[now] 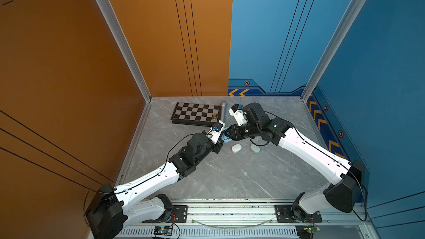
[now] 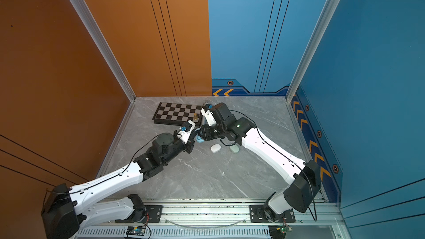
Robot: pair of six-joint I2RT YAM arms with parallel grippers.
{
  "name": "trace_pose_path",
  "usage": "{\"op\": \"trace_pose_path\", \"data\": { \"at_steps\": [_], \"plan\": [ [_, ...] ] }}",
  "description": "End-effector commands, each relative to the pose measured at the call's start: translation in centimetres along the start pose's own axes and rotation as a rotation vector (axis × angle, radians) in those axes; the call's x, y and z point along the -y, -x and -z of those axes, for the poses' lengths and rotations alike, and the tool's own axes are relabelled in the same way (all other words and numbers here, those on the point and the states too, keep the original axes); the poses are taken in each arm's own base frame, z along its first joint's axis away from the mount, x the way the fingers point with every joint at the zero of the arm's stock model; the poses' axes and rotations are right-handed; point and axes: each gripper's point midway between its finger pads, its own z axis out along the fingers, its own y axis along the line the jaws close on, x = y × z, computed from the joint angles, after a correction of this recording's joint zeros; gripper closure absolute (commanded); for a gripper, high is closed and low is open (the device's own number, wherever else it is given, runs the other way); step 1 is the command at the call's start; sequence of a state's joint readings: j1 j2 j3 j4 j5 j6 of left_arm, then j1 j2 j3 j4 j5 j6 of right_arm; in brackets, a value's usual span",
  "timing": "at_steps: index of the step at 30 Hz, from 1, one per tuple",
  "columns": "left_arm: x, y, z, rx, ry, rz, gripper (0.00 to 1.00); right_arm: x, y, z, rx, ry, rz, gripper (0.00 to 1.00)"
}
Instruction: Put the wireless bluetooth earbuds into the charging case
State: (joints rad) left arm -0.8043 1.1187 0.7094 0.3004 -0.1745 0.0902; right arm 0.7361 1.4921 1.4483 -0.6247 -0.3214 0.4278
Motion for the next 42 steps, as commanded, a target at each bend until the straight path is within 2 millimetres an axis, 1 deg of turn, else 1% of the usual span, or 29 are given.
{"op": "trace_pose_path", "data": {
  "at_steps": [1,4,10,14,15,18,21,22,24,26,28,30,32,35,37,42],
  "plan": [
    [-0.2,2.2,0.3,0.064,0.003,0.002,1.0,-0.7,1.0,1.8,0.056,0.01,-0.001,0.69],
    [-0.2,2.4,0.3,0.068,0.001,0.001,1.0,-0.2,1.3,2.2,0.073,-0.008,-0.002,0.69],
    [0.1,2.6,0.4,0.074,-0.012,0.001,1.0,1.1,1.0,2.3,0.078,-0.058,0.02,0.68],
    [0.2,2.3,0.3,0.068,-0.021,-0.005,1.0,0.8,1.5,3.4,0.106,-0.049,0.021,0.68],
    [0.4,2.2,0.2,0.066,-0.032,-0.01,1.0,2.1,2.2,4.0,0.13,-0.074,-0.007,0.68],
    [1.8,1.8,-0.1,0.058,-0.102,-0.035,1.0,4.2,2.6,5.7,0.186,-0.137,-0.068,0.67],
    [4.1,1.2,-0.7,0.042,-0.2,-0.078,1.0,8.1,2.4,7.8,0.259,-0.241,-0.216,0.65],
    [5.0,0.8,-0.9,0.035,-0.238,-0.097,1.0,9.8,2.0,8.6,0.284,-0.28,-0.281,0.65],
    [6.9,-0.1,-1.4,0.014,-0.301,-0.134,1.0,13.0,1.0,9.8,0.328,-0.345,-0.417,0.64],
    [9.1,-1.3,-2.0,-0.008,-0.376,-0.172,1.0,16.3,-0.6,10.7,0.353,-0.402,-0.554,0.64],
    [11.1,-2.7,-2.4,-0.031,-0.438,-0.199,1.0,18.6,-2.4,11.0,0.359,-0.436,-0.663,0.64],
    [12.6,-4.2,-3.0,-0.055,-0.471,-0.215,1.0,20.2,-4.1,11.1,0.356,-0.455,-0.749,0.65],
    [14.1,-5.9,-3.5,-0.084,-0.499,-0.236,1.0,21.1,-5.4,10.9,0.347,-0.46,-0.805,0.65],
    [15.5,-8.2,-4.5,-0.124,-0.512,-0.25,1.0,21.7,-6.7,10.6,0.33,-0.468,-0.843,0.65],
    [16.1,-9.5,-5.3,-0.147,-0.504,-0.243,1.0,21.9,-7.1,10.4,0.323,-0.468,-0.856,0.65],
    [16.8,-11.5,-6.7,-0.184,-0.49,-0.226,1.0,22.1,-7.5,9.9,0.302,-0.465,-0.871,0.65]
  ]
}}
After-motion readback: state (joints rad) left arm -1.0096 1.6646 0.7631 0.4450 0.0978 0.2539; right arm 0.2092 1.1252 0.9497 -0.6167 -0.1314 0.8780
